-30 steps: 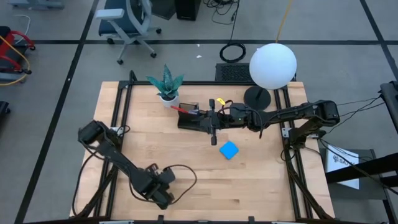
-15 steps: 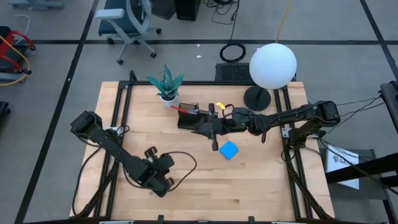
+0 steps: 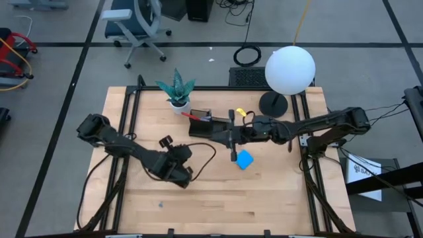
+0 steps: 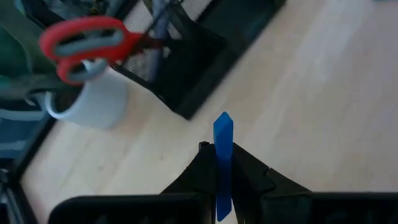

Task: Pick and place office supplies into organizer
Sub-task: Put the blue eraser into the black desk organizer

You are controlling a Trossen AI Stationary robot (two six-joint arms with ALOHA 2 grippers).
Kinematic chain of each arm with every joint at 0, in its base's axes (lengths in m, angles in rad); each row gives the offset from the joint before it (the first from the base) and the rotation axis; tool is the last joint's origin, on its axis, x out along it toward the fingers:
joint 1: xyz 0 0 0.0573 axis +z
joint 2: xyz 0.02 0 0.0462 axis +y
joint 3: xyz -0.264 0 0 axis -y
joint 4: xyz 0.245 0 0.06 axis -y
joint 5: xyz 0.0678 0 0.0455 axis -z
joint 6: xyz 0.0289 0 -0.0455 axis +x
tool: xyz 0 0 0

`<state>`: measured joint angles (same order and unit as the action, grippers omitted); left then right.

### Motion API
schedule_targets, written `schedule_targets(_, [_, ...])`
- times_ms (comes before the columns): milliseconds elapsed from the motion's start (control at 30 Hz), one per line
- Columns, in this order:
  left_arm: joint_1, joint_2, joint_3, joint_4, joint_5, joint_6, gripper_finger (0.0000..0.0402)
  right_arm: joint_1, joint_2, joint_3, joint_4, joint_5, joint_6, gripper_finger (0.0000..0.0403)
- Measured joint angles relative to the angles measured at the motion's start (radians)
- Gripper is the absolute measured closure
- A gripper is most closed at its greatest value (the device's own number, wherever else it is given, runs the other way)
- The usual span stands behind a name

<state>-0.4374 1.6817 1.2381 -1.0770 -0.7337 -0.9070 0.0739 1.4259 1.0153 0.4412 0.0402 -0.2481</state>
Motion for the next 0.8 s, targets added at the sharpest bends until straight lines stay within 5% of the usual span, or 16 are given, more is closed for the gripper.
schedule_targets(533, [0.173, -0.059, -0.005, 0.196, -0.140, 0.258, 0.0371, 0.040, -0.058, 0.000, -0.095, 0.043, 0.001, 0.0303])
schedule_targets(800, [0.249, -0.221, -0.277, 0.616, 0.011, 0.470, 0.0371, 0.039, -0.058, 0.000, -0.092, 0.042, 0.004, 0.0303])
